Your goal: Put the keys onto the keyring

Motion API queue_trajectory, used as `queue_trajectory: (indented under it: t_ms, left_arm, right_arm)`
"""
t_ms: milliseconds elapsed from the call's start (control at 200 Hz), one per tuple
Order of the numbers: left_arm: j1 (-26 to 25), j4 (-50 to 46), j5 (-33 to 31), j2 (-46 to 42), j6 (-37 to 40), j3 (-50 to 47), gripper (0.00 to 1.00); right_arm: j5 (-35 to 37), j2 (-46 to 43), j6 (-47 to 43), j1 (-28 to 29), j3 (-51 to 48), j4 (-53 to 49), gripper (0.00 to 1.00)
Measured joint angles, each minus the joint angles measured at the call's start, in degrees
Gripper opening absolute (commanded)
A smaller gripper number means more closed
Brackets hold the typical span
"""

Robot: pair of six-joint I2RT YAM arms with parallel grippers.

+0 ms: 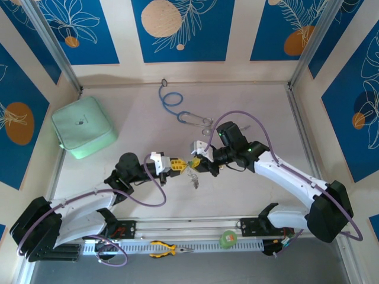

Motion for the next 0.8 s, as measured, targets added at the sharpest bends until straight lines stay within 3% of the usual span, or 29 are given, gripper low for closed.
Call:
queue_trajectory:
  t_ms: [425,525,595,715,735,775,800]
  left_arm:
    - [-0.02,-9.29,-4.46,-1.31,5.81,1.38,0.00]
    - [-0.02,-10.45,-5.01,-1.11,6.32,1.73,0.40]
    - [-0.02,-11.34,-5.42,-0.85,5.88,1.97,0.54]
    - [-0.02,-12.87,-6.45,-1.75,5.07,1.97,0.68]
    - [-0.02,-13.38,-6.75,-2.27,4.48,1.95,0.73]
    - [-0.02,-14.19,-7.74,-3.89,4.00,1.92,0.98]
    - [-0.02,-14.49,-8.55,-5.18,3.58,1.84,1.00]
  right_arm:
    - [2.58,-0.44,-3.02,1.49,3.65,-4.72,0.00]
    - [4.68,-0.63,-3.37,2.29,3.65,-4.94,0.00]
    - [5.75,-0.83,-3.52,2.86,3.67,-4.92,0.00]
    - [7.43,-1.05,-3.67,3.63,3.76,-4.94,0.00]
    - [7.65,-1.05,-3.69,3.76,3.76,-4.92,0.00]
    - [8.07,-1.03,-3.69,3.87,3.87,-4.92,0.00]
    - [8.24,-1.01,-3.69,3.89,3.96,-4.90,0.00]
